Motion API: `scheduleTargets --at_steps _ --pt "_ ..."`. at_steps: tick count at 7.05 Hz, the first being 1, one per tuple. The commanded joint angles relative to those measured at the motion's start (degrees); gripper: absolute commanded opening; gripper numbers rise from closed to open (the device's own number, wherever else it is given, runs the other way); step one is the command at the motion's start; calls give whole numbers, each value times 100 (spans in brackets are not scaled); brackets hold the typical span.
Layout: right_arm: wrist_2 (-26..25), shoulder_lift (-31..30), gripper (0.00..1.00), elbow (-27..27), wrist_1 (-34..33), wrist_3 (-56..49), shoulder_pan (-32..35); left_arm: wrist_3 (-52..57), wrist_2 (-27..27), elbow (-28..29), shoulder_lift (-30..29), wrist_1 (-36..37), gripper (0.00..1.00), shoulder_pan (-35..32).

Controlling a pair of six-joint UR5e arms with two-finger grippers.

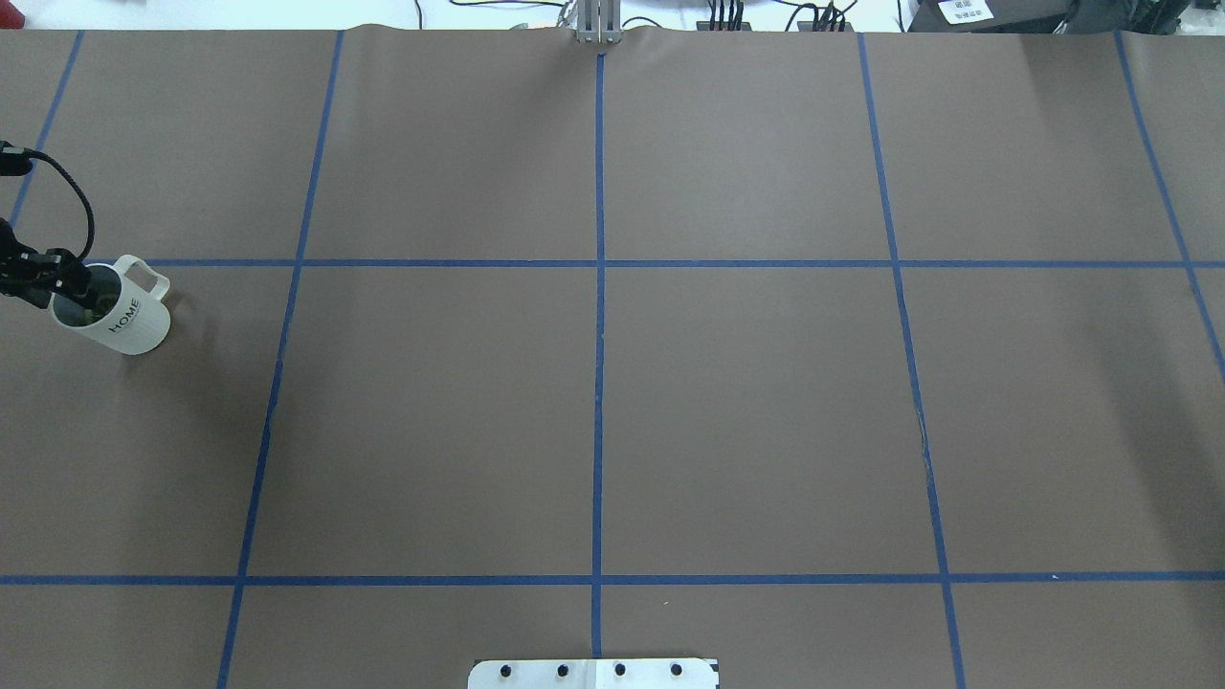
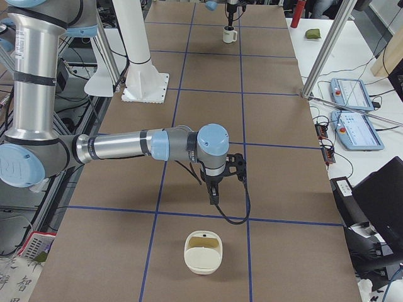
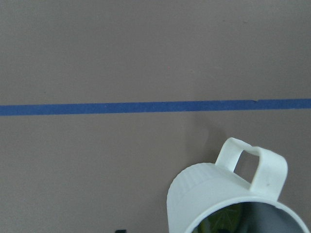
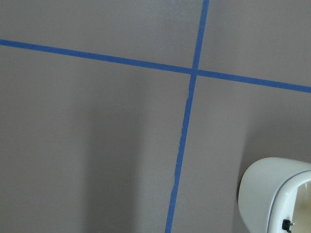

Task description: Left arm hands cup to right arm to dump lemon

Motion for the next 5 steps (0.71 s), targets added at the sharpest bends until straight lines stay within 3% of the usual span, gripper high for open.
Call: scheduleTargets --at_steps 1,4,5 --pt "9 2 100 13 3 0 0 -35 -7 -32 -13 8 5 21" --pt "150 167 100 13 -41 26 0 -159 -112 -452 -5 218 0 -57" --pt "167 247 100 13 -24 26 -9 -158 -548 -515 -239 681 0 -415"
